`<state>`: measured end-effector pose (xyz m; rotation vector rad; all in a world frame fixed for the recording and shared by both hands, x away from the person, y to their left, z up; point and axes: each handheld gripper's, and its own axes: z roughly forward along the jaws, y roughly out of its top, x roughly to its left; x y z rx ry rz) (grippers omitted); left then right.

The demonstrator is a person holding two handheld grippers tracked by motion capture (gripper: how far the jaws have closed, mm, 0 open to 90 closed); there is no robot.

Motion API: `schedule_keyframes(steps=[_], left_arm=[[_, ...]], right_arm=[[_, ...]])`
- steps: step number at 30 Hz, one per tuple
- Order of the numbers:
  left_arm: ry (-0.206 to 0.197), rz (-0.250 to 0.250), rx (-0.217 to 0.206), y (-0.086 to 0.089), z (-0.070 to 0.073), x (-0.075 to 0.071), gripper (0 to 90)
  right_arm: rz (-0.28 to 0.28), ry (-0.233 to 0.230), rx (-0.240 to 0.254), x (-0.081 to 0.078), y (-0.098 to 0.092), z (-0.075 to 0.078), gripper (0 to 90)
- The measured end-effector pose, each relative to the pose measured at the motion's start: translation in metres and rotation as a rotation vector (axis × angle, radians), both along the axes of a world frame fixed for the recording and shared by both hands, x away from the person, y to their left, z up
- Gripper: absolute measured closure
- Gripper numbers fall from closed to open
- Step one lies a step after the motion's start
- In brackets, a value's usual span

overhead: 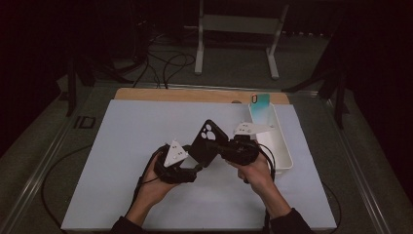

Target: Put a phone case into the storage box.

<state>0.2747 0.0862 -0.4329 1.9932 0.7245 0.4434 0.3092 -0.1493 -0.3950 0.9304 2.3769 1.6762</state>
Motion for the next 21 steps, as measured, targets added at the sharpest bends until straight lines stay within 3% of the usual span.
schedule_keyframes(steps=[7,8,10,15,21], left_arm=[[0.036,-0.017,-0.022,0.007,0.0,0.004,23.3],[0.05,-0.034,-0.037,0.009,0.0,0.005,23.3],[0.06,-0.049,-0.046,0.01,0.0,0.005,20.7],[0.077,-0.093,-0.051,0.009,-0.002,0.005,19.0],[0.107,-0.183,-0.057,0.006,-0.005,0.005,23.2]], right_arm=[[0.052,-0.026,-0.01,-0.003,-0.005,0.007,85.7],[0.052,-0.026,-0.01,-0.003,-0.005,0.007,85.7],[0.104,-0.041,-0.003,-0.006,-0.008,0.01,85.8],[0.181,-0.048,0.009,-0.009,-0.008,0.012,85.7],[0.264,-0.053,0.033,-0.01,-0.007,0.011,85.7]])
